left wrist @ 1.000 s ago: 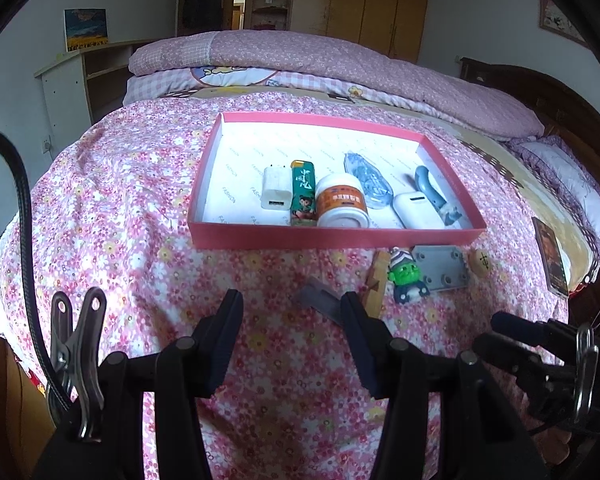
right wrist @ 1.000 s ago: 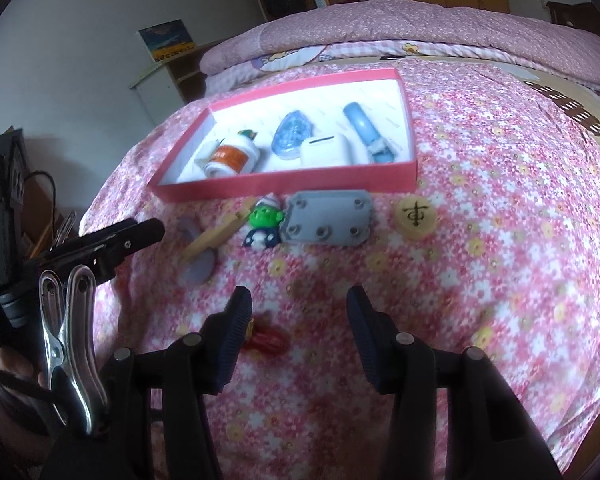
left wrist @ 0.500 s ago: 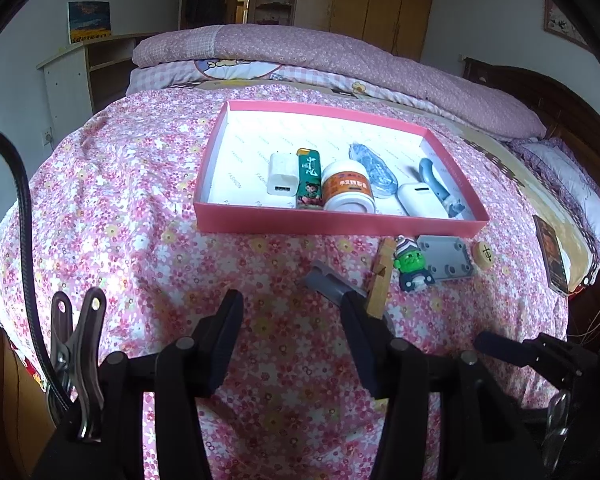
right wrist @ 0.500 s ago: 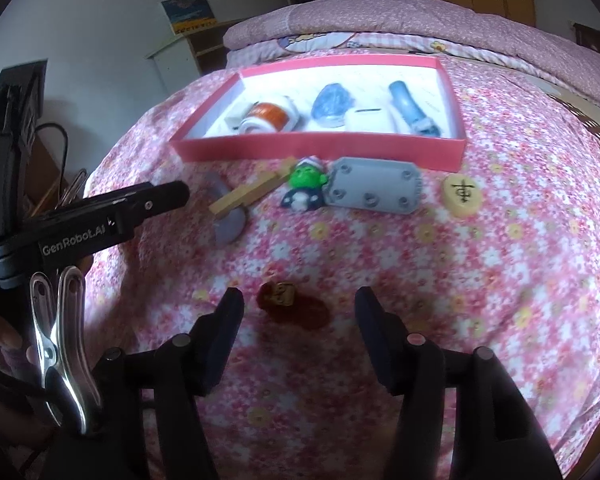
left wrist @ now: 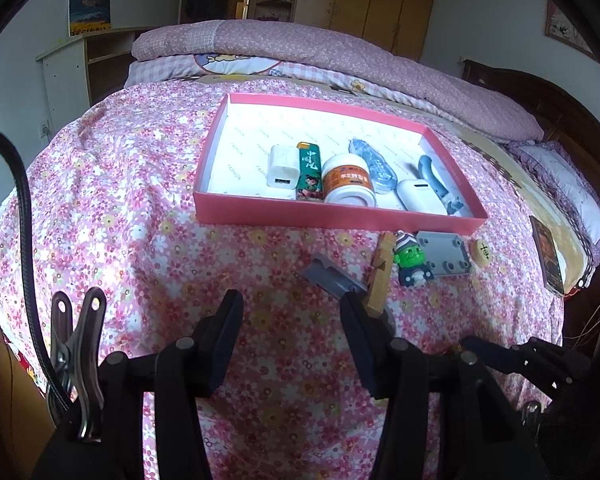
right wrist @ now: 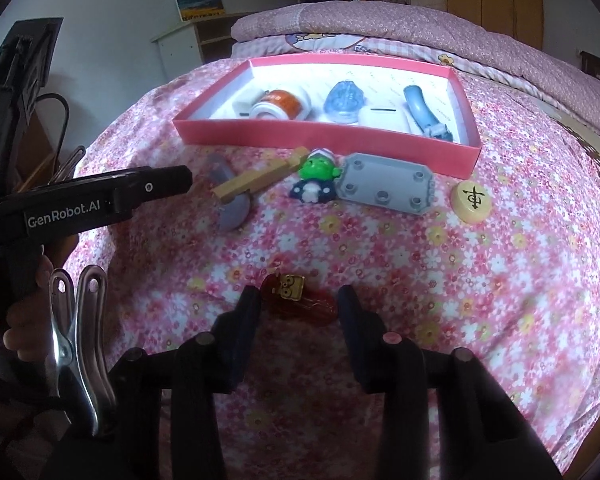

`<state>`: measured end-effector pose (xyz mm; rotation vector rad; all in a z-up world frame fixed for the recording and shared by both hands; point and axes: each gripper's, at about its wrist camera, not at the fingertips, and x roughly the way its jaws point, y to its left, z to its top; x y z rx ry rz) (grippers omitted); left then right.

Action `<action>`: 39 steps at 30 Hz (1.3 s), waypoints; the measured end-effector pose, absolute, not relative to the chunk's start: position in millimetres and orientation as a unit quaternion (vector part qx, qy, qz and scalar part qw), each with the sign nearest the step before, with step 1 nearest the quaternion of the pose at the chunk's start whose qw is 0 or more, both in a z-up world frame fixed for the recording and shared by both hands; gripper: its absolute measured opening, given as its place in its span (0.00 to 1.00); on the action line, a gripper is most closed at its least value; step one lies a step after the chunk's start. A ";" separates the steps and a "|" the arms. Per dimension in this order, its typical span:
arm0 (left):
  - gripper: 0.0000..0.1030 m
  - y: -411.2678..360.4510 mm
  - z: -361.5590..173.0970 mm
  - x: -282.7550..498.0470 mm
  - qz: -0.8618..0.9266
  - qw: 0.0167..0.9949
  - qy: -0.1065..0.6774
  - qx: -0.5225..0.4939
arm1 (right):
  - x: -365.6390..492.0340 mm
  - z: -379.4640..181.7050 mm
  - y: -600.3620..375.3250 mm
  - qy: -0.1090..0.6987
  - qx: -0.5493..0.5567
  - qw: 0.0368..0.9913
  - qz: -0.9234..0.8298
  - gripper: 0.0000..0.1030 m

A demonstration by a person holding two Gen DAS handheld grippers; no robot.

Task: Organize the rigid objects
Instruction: 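Lower the right tool onto the red figurine and close it, then grasp the green figurine with the left tool while the right tool holds the red figurine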

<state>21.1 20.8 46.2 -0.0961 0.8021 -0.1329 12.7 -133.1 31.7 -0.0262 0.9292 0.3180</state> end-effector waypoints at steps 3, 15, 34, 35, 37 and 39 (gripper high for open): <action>0.52 16.1 51.3 19.4 -0.073 0.918 0.386 -0.045 | 11.0 35.5 -140.5 0.441 -0.007 0.885 0.148 0.40; 0.52 -29.0 62.3 19.4 -0.131 0.914 0.383 -0.034 | 13.5 42.0 -180.0 0.437 0.014 0.894 0.096 0.40; 0.41 -71.9 32.5 40.1 -0.139 0.898 0.417 0.008 | 12.4 32.6 -209.2 0.436 0.056 0.894 0.092 0.40; 0.41 -68.7 29.7 42.1 -0.130 0.898 0.420 0.005 | 12.2 32.5 -209.2 0.435 0.056 0.894 0.092 0.40; 0.41 -63.7 27.2 45.3 -0.119 0.899 0.422 0.001 | 12.0 32.1 -208.8 0.434 0.057 0.894 0.094 0.40; 0.41 -58.9 26.2 49.4 -0.107 0.901 0.420 -0.004 | 11.5 31.6 -209.1 0.432 0.058 0.895 0.095 0.40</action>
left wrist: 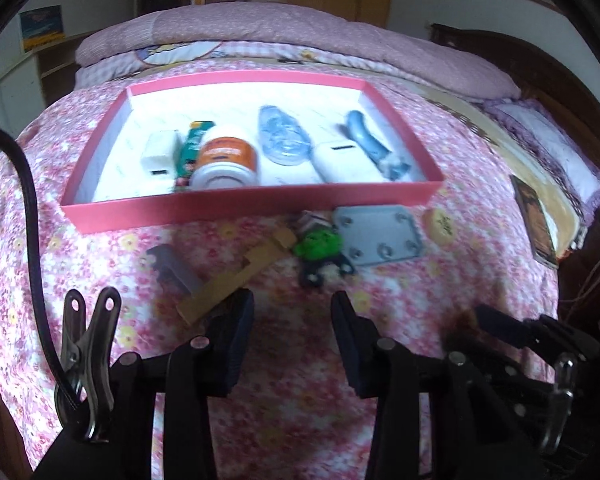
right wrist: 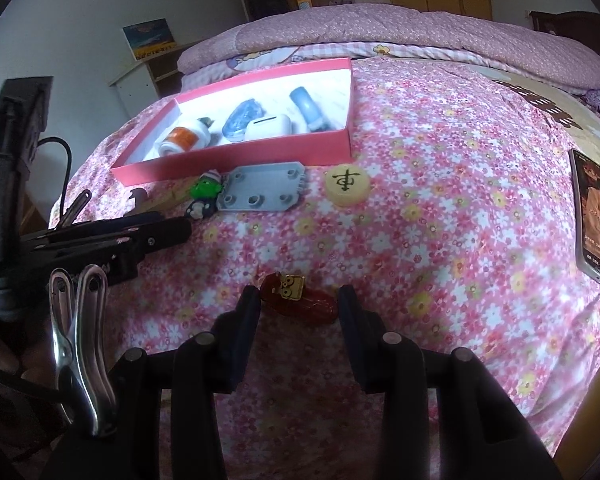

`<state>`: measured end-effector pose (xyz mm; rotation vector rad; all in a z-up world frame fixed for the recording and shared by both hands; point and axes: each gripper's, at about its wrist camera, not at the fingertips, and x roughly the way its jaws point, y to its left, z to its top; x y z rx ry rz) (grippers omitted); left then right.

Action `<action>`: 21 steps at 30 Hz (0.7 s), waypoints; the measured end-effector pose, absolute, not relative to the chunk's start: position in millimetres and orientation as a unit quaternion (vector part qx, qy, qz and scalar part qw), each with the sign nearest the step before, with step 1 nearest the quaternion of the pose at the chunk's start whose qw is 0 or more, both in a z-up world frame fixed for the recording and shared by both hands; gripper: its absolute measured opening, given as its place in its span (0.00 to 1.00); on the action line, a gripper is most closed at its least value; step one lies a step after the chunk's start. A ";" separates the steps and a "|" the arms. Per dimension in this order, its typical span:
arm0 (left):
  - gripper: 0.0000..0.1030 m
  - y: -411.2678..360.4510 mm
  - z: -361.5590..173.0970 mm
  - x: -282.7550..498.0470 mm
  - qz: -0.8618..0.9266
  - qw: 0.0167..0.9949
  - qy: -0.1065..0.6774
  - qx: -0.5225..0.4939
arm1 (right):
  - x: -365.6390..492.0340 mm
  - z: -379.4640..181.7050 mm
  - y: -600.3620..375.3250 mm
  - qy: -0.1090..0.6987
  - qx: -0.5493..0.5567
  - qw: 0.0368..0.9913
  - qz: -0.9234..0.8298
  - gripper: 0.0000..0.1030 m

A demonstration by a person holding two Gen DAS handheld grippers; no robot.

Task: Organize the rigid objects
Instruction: 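Grasp the green figurine with the left tool while the right tool holds the red figurine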

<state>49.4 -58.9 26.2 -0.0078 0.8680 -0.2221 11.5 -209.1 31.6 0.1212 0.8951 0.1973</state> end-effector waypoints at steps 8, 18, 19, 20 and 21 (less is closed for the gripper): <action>0.41 -64.4 26.6 61.2 -0.124 0.901 0.415 -0.016 | 11.5 30.4 -210.1 0.427 0.066 0.896 0.099 0.40; 0.42 -85.6 28.2 76.0 -0.138 0.902 0.410 -0.008 | 10.4 30.1 -211.2 0.421 0.072 0.898 0.104 0.40; 0.42 -86.1 27.7 78.1 -0.136 0.902 0.410 -0.009 | 10.4 30.1 -211.3 0.421 0.072 0.898 0.104 0.40; 0.42 -86.7 27.4 80.0 -0.135 0.903 0.408 -0.012 | 10.6 30.0 -211.4 0.421 0.072 0.898 0.105 0.40; 0.43 -86.9 27.6 81.1 -0.135 0.903 0.407 -0.013 | 10.5 30.1 -211.5 0.420 0.073 0.898 0.106 0.40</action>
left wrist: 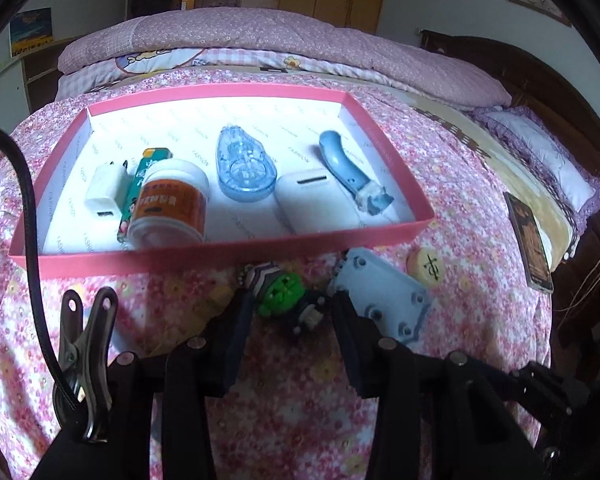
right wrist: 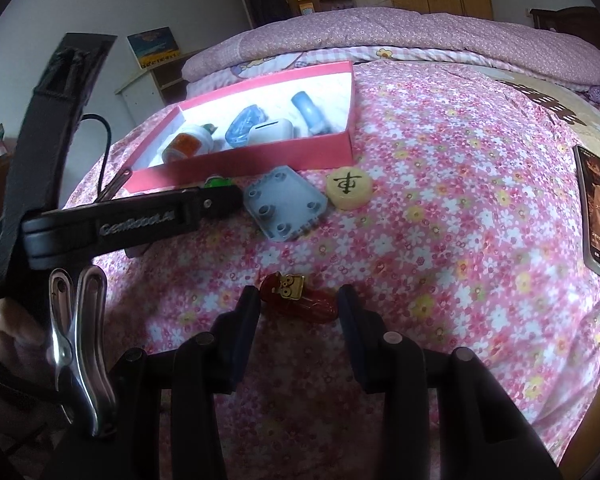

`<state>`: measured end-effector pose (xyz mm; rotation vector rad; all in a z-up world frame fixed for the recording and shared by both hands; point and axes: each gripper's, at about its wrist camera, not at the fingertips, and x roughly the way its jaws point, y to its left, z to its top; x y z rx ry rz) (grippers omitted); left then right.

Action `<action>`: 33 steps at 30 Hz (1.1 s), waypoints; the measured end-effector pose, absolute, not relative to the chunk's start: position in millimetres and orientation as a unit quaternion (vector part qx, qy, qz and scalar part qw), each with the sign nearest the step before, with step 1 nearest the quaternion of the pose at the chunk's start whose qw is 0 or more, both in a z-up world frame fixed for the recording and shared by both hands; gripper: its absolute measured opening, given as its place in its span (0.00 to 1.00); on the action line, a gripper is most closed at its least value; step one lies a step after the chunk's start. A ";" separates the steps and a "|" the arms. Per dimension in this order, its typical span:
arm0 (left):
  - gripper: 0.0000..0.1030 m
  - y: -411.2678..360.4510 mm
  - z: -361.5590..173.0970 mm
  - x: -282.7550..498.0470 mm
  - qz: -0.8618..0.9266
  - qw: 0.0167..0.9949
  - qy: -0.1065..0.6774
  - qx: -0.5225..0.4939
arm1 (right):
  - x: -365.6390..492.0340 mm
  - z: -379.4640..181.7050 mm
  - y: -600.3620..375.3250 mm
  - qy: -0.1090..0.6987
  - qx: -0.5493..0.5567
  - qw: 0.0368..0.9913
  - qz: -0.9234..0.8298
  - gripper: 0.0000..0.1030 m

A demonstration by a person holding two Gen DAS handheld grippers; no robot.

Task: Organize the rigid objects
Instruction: 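Grasp the green figurine with the left tool while the right tool holds the red figurine, then lift the green figurine with the left tool while the right tool lifts the red figurine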

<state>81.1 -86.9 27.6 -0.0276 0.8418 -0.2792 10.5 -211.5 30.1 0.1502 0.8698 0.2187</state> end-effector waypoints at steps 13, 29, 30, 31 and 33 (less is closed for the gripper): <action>0.42 -90.0 24.6 80.1 -0.129 0.907 0.400 -0.004 | 10.1 29.8 -211.7 0.419 0.075 0.899 0.107 0.40; 0.48 -82.2 24.6 73.1 -0.120 0.905 0.409 0.003 | 9.9 29.7 -210.0 0.418 0.072 0.899 0.105 0.40; 0.50 -83.7 24.5 73.7 -0.119 0.905 0.408 0.005 | 9.9 29.7 -210.5 0.418 0.072 0.899 0.105 0.40; 0.52 -85.7 24.4 73.8 -0.117 0.906 0.407 0.008 | 10.0 29.7 -210.4 0.418 0.072 0.900 0.105 0.40; 0.53 -87.9 23.6 74.5 -0.113 0.907 0.405 0.013 | 10.0 29.5 -210.4 0.418 0.073 0.899 0.105 0.40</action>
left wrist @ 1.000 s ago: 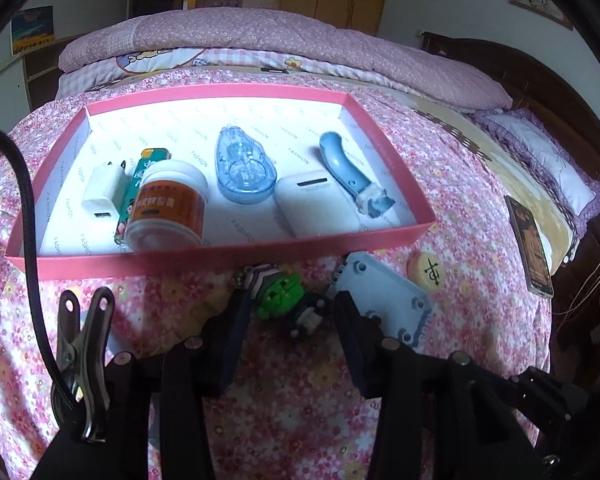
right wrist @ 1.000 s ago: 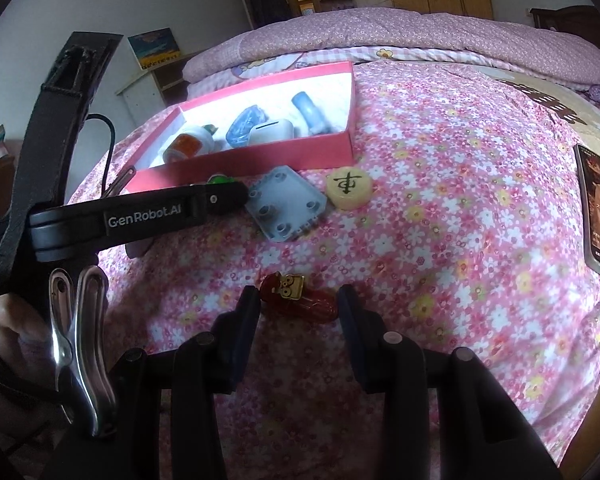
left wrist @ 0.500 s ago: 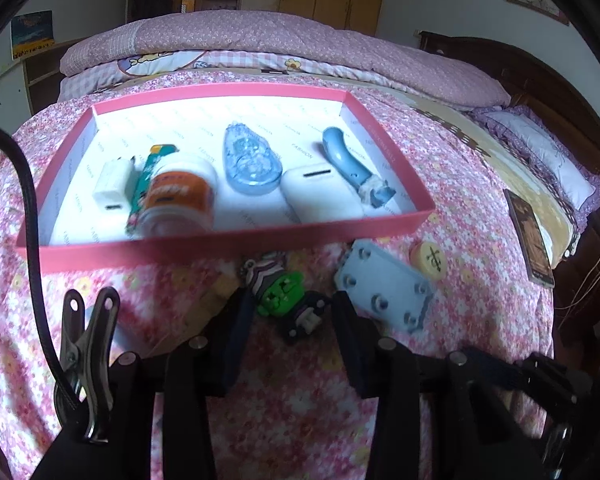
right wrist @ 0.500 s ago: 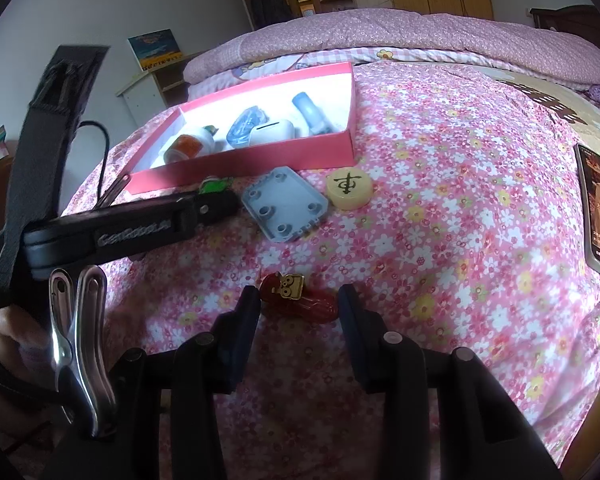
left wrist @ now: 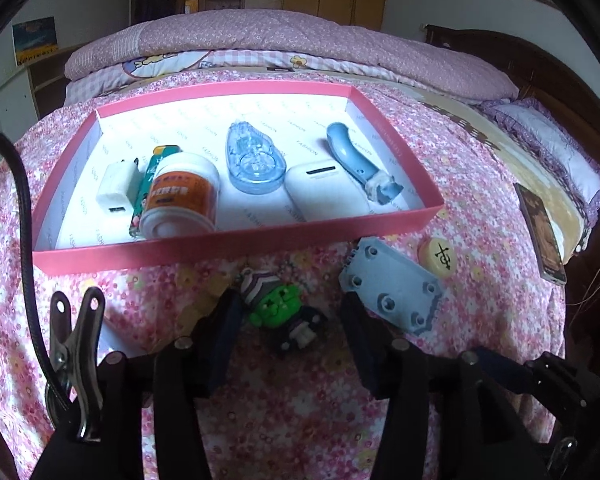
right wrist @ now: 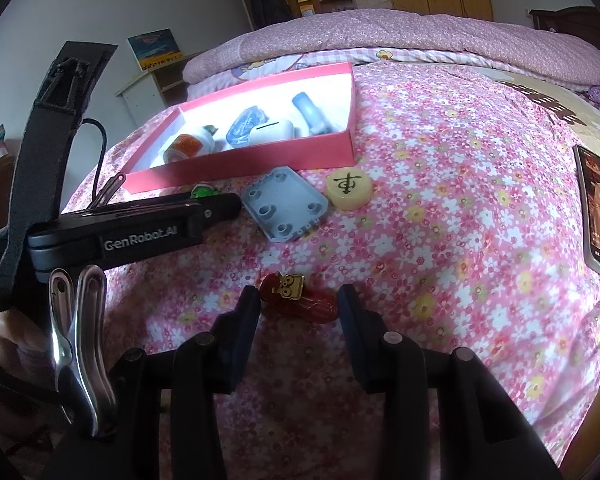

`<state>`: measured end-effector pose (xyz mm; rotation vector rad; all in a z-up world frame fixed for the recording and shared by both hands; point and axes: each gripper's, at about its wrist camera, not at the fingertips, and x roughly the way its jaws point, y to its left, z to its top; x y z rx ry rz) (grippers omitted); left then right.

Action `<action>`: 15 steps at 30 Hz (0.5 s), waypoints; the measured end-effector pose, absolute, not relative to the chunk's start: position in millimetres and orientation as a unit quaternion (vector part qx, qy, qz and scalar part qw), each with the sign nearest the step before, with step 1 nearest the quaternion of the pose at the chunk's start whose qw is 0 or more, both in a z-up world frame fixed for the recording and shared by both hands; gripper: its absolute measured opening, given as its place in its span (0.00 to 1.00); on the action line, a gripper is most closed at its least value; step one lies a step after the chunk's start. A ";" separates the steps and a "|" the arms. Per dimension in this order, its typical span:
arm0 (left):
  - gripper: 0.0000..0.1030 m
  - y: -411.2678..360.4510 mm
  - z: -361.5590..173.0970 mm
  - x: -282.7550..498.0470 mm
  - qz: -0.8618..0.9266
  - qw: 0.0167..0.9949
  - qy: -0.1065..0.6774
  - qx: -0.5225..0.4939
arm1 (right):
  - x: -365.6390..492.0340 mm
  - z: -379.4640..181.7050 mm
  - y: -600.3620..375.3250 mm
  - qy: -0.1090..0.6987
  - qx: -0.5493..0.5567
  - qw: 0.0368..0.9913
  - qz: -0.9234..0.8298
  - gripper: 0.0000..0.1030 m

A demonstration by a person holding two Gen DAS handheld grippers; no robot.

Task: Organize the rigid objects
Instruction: 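Lift the green figurine with the left tool while the right tool lifts the red figurine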

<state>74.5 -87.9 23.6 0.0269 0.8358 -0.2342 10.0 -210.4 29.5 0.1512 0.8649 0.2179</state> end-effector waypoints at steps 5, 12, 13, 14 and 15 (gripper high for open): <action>0.44 -91.1 22.6 72.2 -0.103 0.910 0.400 0.036 | 9.9 29.6 -210.3 0.418 0.073 0.899 0.105 0.40; 0.43 -82.0 25.6 64.2 -0.113 0.907 0.405 0.021 | 10.1 29.2 -208.5 0.418 0.068 0.900 0.102 0.40; 0.43 -80.6 26.6 61.8 -0.116 0.907 0.405 0.019 | 10.4 29.2 -207.7 0.418 0.066 0.900 0.101 0.40; 0.43 -79.5 27.5 59.2 -0.117 0.907 0.404 0.017 | 10.6 29.3 -207.3 0.418 0.065 0.901 0.100 0.40; 0.43 -78.6 28.4 57.5 -0.117 0.908 0.403 0.016 | 11.0 29.2 -206.8 0.418 0.063 0.901 0.099 0.40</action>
